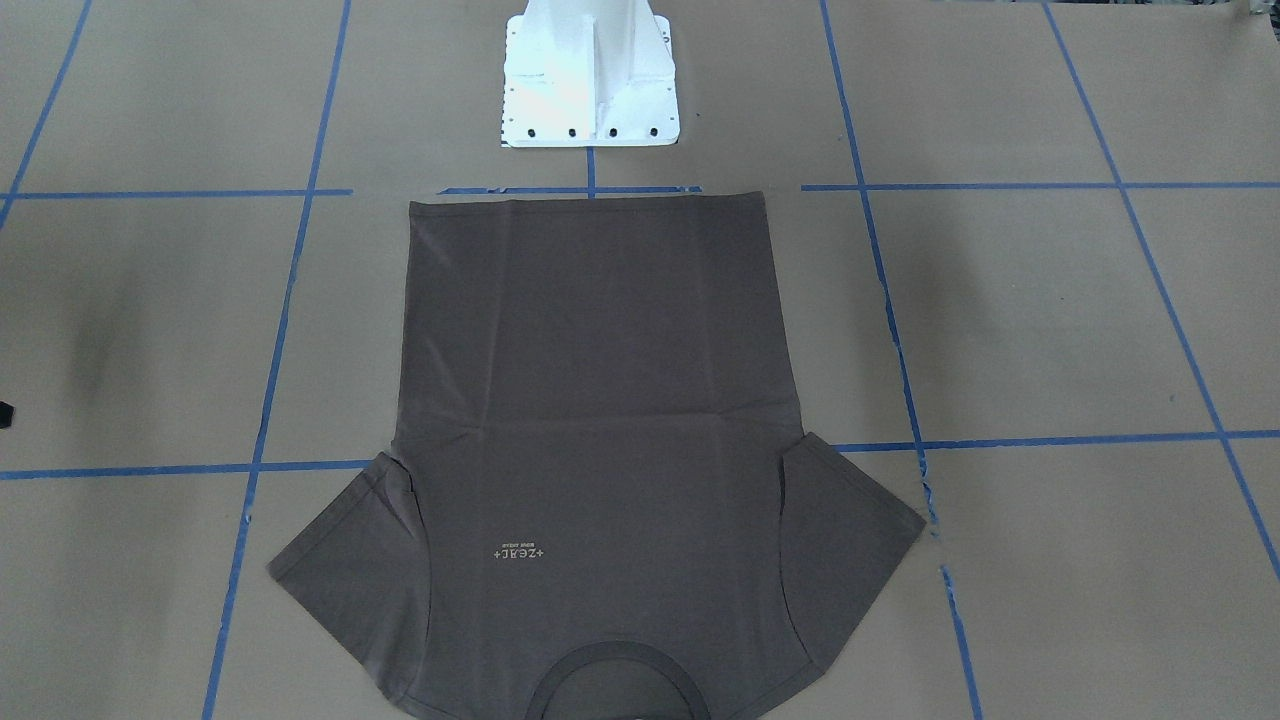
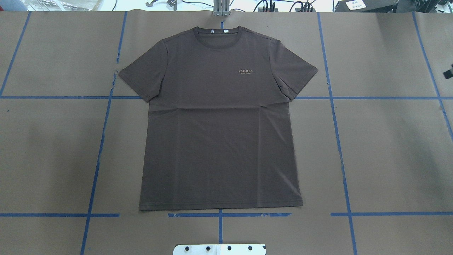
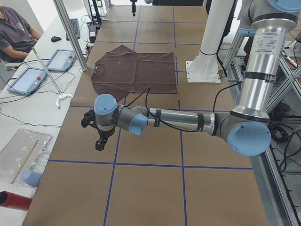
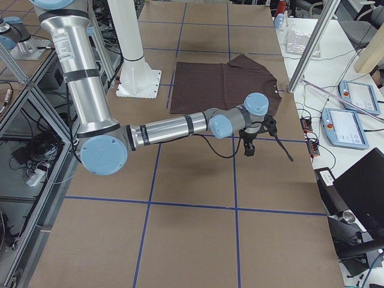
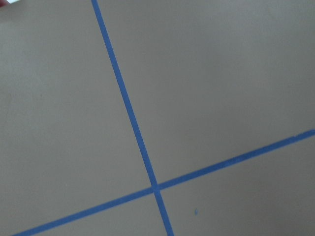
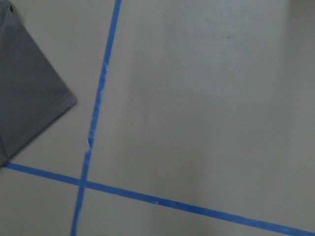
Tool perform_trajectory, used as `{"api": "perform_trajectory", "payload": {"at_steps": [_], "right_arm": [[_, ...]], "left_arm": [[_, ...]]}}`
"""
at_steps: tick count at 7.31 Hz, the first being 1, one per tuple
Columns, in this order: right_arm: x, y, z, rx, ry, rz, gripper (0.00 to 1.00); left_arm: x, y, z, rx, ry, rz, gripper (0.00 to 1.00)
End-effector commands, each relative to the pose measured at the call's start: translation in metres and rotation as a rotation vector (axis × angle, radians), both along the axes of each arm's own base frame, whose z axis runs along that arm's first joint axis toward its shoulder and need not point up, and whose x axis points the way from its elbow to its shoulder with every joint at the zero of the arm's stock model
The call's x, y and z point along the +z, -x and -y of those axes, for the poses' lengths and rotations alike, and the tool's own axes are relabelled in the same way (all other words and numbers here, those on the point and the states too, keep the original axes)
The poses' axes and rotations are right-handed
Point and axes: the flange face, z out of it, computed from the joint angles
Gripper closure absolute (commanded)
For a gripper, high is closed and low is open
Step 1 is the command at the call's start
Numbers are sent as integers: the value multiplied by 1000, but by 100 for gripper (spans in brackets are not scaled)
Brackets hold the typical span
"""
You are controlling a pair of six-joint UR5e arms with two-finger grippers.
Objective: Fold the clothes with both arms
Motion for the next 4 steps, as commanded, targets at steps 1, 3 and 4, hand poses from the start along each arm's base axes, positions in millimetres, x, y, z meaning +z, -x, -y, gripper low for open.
{"api": "perform_trajectory", "payload": {"at_steps": [1,3,4], "right_arm": [[-41,116,32,99,22,7,0],[-54,195,48,188,81,-2,0],[-49,217,50,170,96,-19,0]], "left_arm": [[-11,-18,9,11,-20,-10,0],[-9,-20,11,12,-55,-12,0],[-9,-20,11,12,-58,-12,0]]}}
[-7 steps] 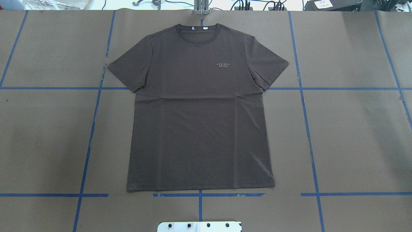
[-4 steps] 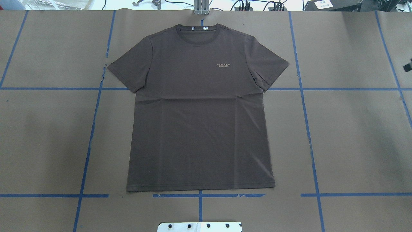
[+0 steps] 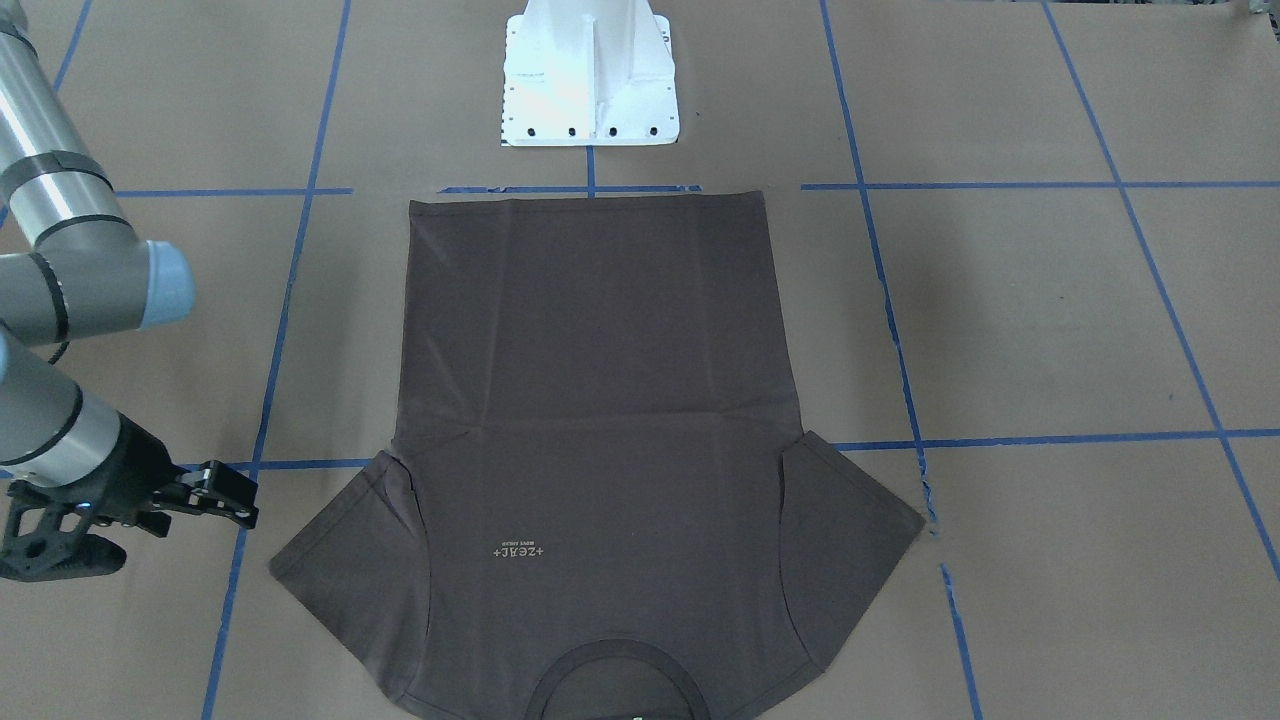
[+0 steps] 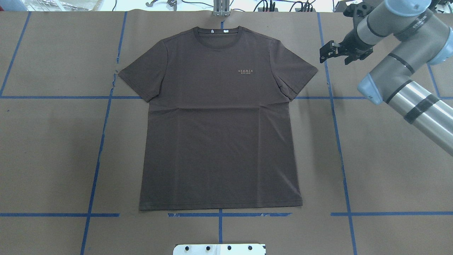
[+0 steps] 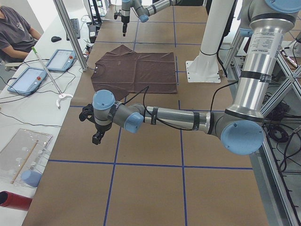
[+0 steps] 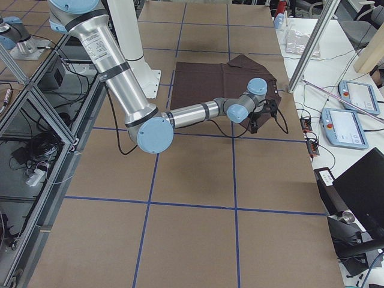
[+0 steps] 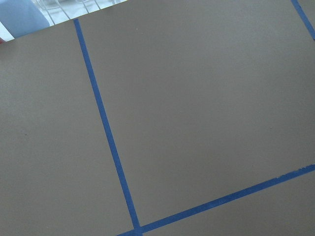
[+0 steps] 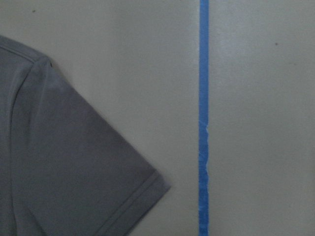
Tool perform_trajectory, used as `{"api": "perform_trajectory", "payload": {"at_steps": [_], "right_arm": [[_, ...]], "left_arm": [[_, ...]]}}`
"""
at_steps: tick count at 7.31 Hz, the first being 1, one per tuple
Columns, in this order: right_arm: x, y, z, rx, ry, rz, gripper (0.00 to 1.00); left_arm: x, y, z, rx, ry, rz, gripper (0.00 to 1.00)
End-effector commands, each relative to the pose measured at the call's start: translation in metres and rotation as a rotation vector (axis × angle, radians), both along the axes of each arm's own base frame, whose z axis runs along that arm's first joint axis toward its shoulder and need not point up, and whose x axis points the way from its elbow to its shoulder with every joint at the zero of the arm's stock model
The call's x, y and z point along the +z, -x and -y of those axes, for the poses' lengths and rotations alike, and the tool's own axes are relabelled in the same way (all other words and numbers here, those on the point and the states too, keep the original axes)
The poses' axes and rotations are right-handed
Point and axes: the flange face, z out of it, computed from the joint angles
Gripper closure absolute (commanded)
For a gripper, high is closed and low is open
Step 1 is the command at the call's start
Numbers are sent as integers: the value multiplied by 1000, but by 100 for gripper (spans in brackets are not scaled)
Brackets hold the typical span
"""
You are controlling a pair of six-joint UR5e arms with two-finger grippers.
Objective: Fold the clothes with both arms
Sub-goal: 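Move the right gripper toward the sleeve nearest it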
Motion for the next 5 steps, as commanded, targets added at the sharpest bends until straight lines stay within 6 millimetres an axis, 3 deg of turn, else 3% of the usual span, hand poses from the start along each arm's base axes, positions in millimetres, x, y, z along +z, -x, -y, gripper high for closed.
{"api": "perform_trajectory", "payload": {"at_steps": [1,2,4,5], "right_arm": [[9,45,3,0,21,-14,0],[18,57,4,9,9,-38,1],[17,67,8,7,9,-54,5],[6,71,14,13,-3,-57,5]], "left_arm": [[-2,-1,1,0,-12,-2,0],[-2,-1,1,0,-12,-2,0],[-1,-1,1,1,-12,-1,0],[-1,-1,1,1,-12,-1,0]]}}
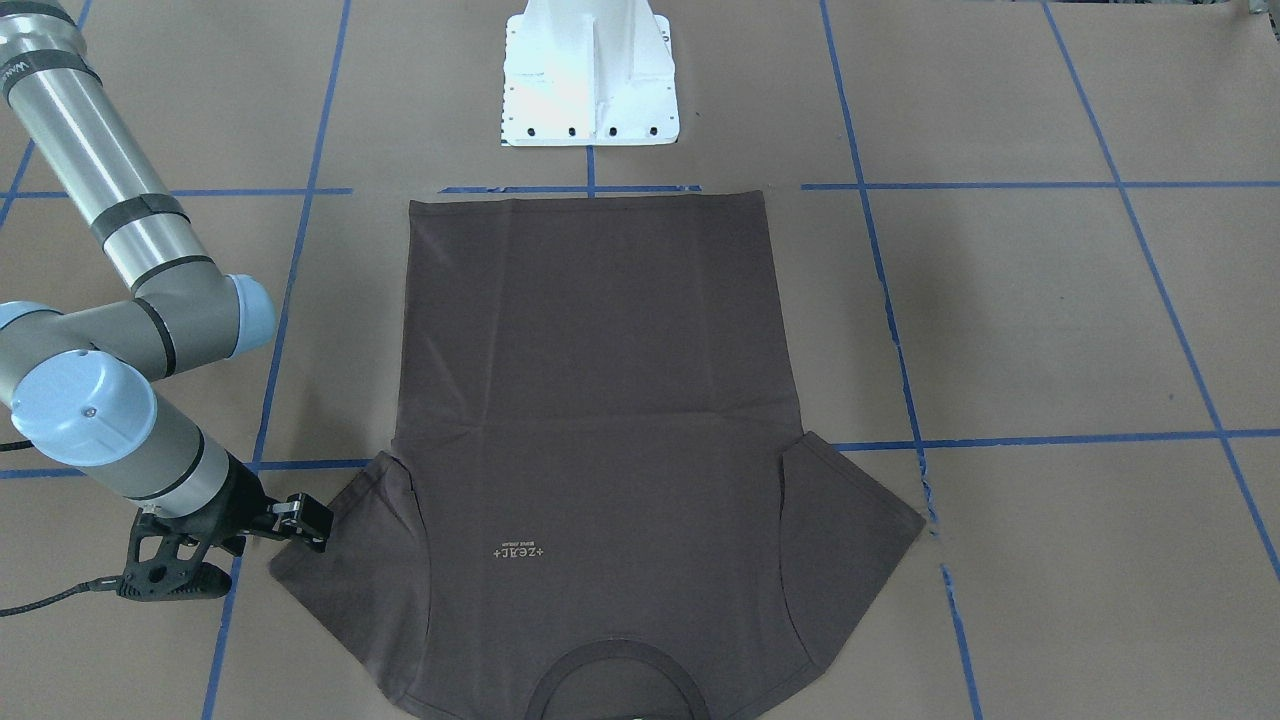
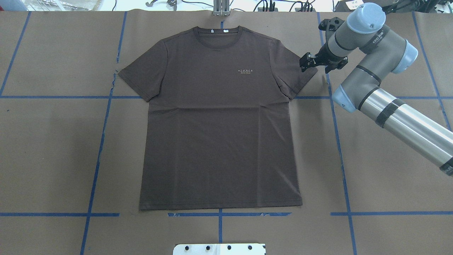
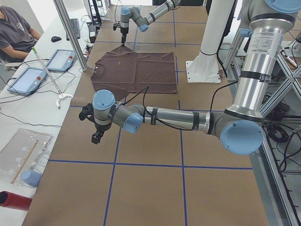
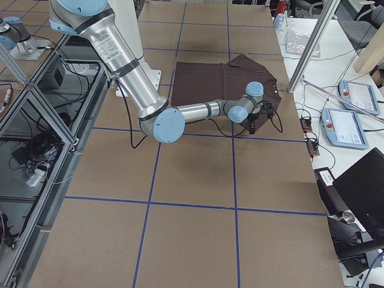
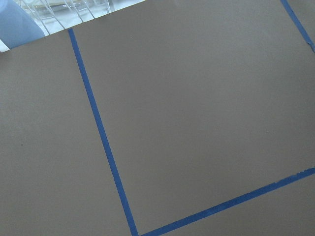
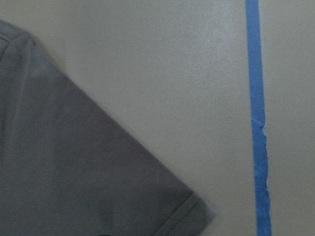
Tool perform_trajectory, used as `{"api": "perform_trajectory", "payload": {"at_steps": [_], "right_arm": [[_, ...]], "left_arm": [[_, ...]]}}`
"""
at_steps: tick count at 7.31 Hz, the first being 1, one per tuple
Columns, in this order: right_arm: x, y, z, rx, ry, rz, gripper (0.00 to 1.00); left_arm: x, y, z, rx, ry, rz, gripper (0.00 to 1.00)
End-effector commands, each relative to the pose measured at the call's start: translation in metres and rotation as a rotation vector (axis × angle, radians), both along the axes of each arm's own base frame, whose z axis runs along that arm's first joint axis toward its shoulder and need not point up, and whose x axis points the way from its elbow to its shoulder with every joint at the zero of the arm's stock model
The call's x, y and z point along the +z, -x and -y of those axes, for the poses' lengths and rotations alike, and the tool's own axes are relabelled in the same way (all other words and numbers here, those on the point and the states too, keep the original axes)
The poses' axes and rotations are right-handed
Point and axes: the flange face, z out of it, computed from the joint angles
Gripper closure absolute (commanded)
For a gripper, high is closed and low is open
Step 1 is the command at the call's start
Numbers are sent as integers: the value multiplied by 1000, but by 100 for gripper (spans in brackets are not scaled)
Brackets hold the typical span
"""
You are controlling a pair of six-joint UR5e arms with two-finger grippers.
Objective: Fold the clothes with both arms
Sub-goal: 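Move the right gripper toward the sleeve nearest it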
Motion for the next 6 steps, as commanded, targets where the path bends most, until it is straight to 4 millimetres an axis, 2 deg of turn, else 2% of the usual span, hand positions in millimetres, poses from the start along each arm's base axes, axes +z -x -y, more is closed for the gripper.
{"api": "perform_trajectory", "payload": {"at_steps": [1,3,6], "right_arm": [[-5,9,11,7,-6,-19,6],[0,11,10,5,-1,-27,7],[6,14,8,-1,6,-34,19]], "left_arm": [[0,0,0,1,0,-1,0],[0,0,0,1,0,-1,0],[0,0,0,1,0,-1,0]]}}
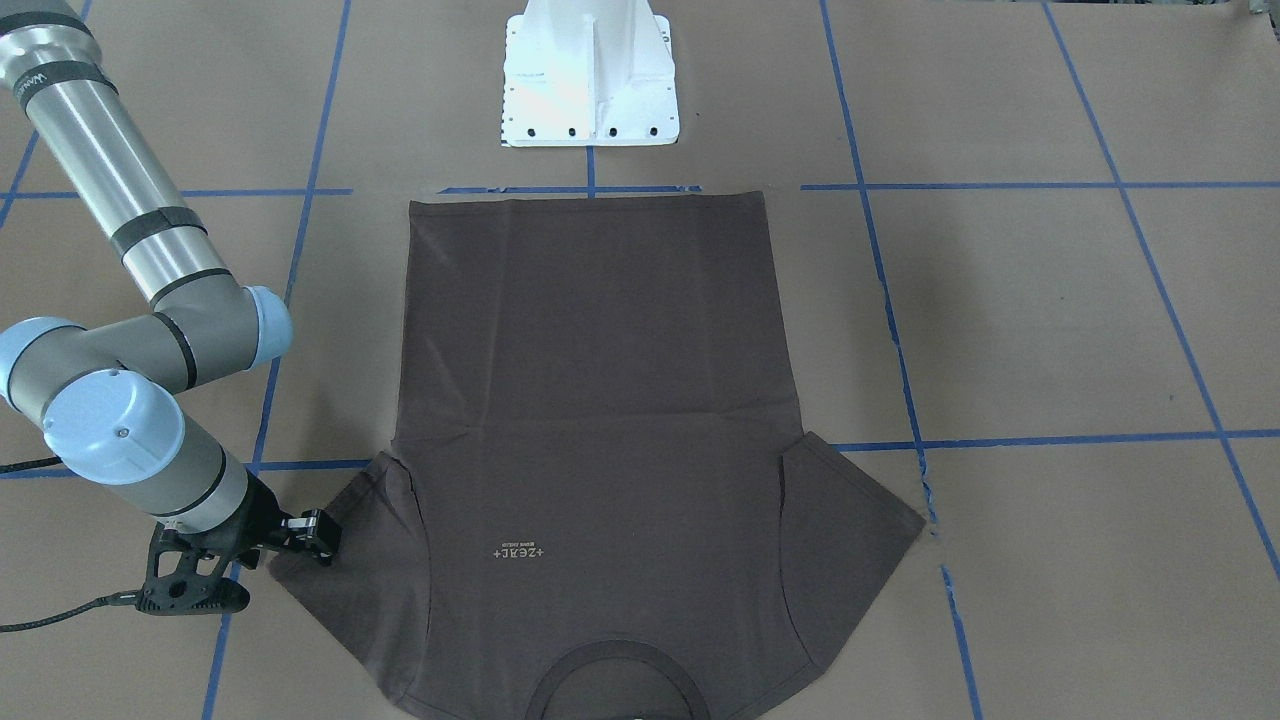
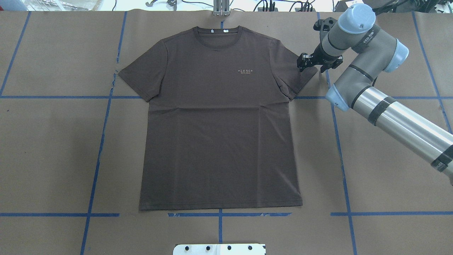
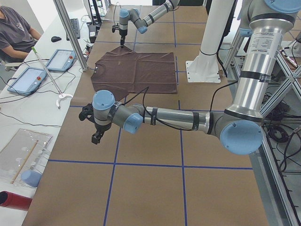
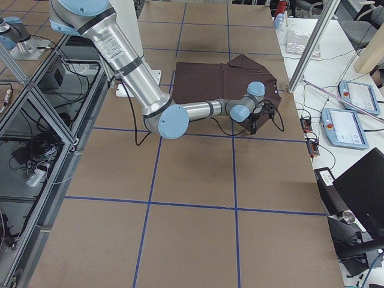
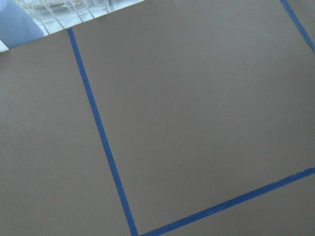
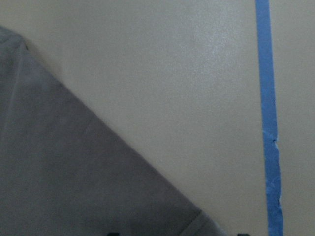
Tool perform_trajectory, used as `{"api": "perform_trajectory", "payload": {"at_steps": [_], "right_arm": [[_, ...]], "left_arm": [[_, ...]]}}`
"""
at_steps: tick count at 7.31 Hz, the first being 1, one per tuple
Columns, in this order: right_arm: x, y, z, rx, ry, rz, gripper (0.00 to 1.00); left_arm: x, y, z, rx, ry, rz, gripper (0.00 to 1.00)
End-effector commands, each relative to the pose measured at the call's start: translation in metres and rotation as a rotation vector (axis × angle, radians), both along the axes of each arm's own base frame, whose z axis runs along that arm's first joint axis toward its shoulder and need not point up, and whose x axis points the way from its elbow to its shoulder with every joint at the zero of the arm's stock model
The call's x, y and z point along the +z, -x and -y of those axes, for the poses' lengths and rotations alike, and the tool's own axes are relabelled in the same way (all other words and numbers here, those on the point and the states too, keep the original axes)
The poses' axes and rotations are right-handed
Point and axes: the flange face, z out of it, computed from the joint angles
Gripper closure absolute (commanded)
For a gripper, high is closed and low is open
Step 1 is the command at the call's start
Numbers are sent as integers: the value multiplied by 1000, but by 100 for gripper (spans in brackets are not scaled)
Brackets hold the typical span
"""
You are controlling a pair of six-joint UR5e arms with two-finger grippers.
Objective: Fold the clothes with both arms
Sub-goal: 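Move the right gripper toward the sleeve nearest it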
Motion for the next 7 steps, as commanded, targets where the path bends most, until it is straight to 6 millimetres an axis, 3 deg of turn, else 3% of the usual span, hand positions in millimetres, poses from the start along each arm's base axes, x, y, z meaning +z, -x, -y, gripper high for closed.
{"api": "perform_trajectory", "payload": {"at_steps": [1,3,4,5,7], "right_arm": [[2,1,-1,-2,2,-3,35],[1,1,0,-14,-9,-4,78],[-3,1,1,-20,-22,-3,93],[-10,1,4,-18,-28,2,100],[-30,3,8,-14,-48,19,100]], "left_arm": [[-1,0,1,-1,0,-1,0],[-3,0,2,-2,-3,-1,0],[-3,0,2,-2,-3,-1,0],[-2,0,6,-3,-1,0,0],[-4,-1,11,-3,-2,0,0]]}}
